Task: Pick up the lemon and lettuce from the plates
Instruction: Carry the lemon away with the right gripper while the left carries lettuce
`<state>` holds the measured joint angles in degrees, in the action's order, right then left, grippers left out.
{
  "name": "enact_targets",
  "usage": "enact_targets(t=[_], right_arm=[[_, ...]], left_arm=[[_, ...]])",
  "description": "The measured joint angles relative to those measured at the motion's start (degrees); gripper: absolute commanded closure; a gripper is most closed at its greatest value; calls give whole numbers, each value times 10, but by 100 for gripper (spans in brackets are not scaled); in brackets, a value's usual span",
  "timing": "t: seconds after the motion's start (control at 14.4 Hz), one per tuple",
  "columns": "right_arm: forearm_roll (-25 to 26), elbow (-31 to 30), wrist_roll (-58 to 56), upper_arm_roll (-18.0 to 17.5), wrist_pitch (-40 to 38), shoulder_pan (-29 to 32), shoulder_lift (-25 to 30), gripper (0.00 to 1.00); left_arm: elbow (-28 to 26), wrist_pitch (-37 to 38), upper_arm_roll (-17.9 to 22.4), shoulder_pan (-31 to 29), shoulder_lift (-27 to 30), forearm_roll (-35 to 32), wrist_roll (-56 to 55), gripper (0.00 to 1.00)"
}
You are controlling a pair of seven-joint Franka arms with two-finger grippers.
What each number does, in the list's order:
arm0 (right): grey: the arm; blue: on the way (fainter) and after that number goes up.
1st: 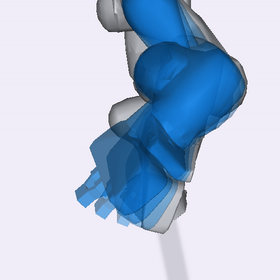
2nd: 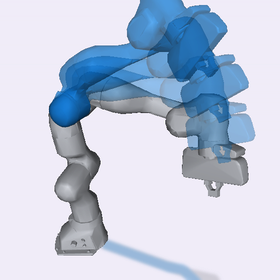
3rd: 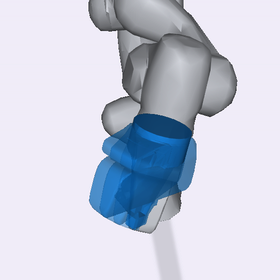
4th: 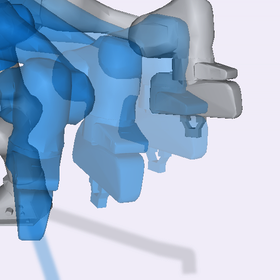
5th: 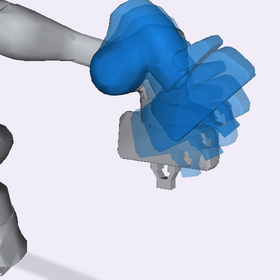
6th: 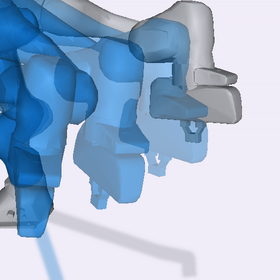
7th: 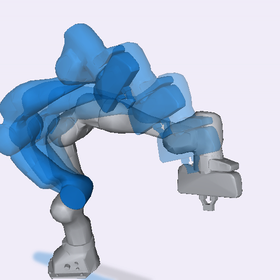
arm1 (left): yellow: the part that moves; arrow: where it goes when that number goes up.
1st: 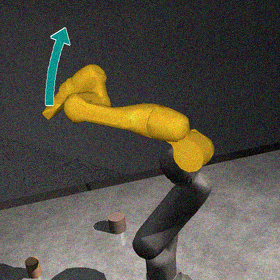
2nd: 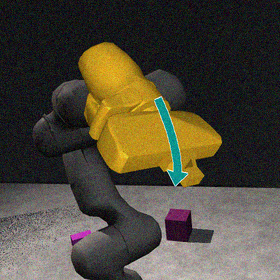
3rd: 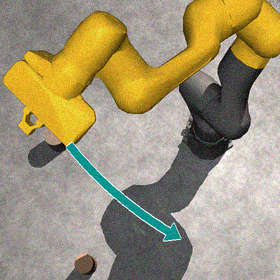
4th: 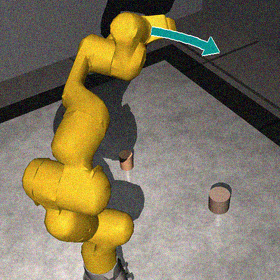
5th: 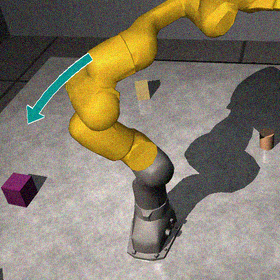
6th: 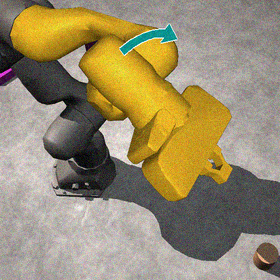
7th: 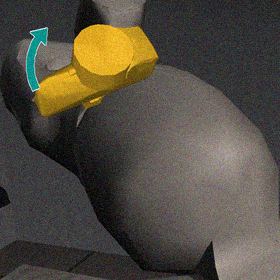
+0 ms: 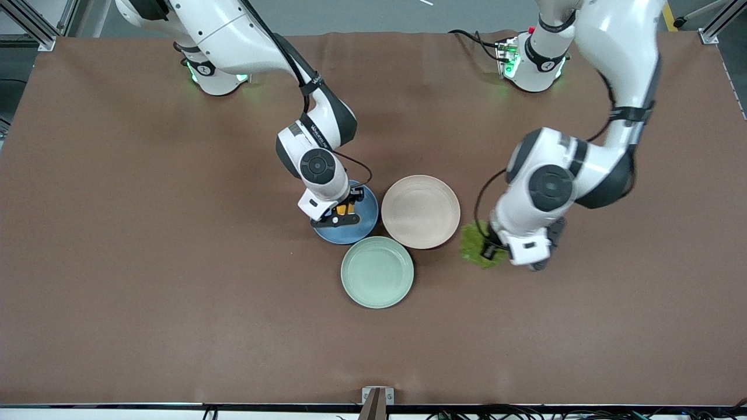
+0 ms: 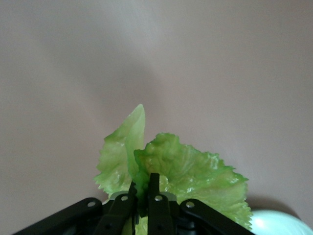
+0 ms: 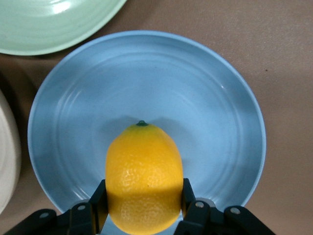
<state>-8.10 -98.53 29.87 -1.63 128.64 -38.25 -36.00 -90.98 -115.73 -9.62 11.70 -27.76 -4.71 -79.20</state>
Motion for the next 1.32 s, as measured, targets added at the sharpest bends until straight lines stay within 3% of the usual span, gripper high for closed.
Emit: enact_targets(t=[0.14,0.35,0.55,0.69,0.9,0.97,1.32], right_arm=[[0,5,1,2,-13,1,19,80],[0,19,-1,12,-132,31,106,80],[5,17,-63,16,-259,117,204,80],[16,8,-126,18,-304,181,236,80],[26,-29,-226,20,-297,273,237,80],[29,-46,-248,20,-281,299,234,80],[68,-171,-286,19,-115,363,222,80]], left_arm=[[-8,8,0,-47,1,0,61,100],[-37,7,-1,-106,-4,0,125,100],[-80,-30,-1,-132,-24,0,146,100],[-119,-82,-2,-133,-37,0,148,95],[-159,-130,-1,-138,-43,-11,151,41],[-163,-132,-1,-140,-44,-17,154,2],[-155,-140,-2,-144,-42,-56,157,0]])
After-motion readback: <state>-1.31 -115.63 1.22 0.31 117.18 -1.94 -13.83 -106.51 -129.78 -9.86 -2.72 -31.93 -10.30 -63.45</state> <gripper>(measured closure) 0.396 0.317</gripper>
